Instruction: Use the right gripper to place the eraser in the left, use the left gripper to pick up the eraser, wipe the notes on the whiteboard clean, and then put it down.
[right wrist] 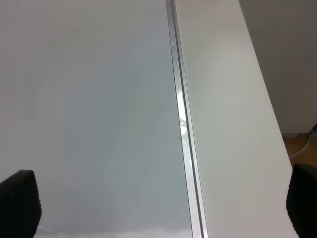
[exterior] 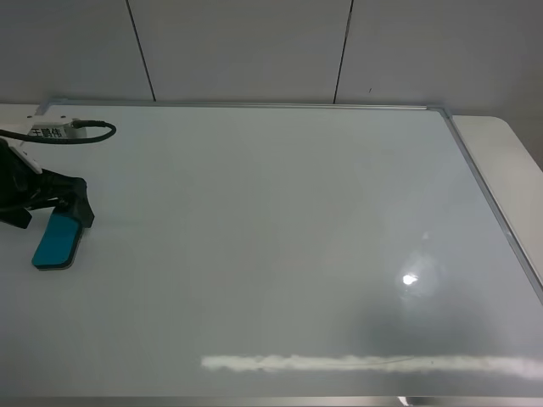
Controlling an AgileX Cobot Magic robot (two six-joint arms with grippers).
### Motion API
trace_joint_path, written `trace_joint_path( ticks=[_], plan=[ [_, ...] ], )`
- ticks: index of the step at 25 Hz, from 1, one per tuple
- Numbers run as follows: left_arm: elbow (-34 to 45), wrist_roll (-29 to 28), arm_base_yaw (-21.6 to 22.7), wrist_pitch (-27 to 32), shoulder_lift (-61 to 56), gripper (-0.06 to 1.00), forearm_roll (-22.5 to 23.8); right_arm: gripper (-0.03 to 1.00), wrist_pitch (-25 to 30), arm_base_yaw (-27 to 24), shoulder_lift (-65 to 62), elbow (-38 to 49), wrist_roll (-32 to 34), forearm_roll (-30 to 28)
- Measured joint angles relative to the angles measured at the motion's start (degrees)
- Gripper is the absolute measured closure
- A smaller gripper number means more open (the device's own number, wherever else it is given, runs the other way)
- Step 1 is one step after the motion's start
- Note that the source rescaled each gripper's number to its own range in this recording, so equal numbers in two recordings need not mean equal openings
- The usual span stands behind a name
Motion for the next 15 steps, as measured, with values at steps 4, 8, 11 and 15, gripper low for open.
trace_joint_path(
  ticks=[4, 8, 11, 15],
  plan=[
    [-1.36, 0.0, 0.0, 2.5, -0.37, 0.02, 0.35, -0.03, 0.0, 0.0, 0.0, 0.0, 0.0, 0.0],
    [-1.42, -0.05, 0.0, 4.06, -0.37, -0.01, 0.53, -0.03, 0.0, 0.0, 0.0, 0.0, 0.0, 0.0],
    [-1.42, -0.05, 0.0, 4.6, -1.28, -0.01, 1.1, -0.03, 0.0, 0.0, 0.0, 0.0, 0.0, 0.0],
    [-1.42, -0.05, 0.0, 5.08, -3.97, -0.01, 3.56, -0.03, 0.0, 0.0, 0.0, 0.0, 0.0, 0.0]
  ],
)
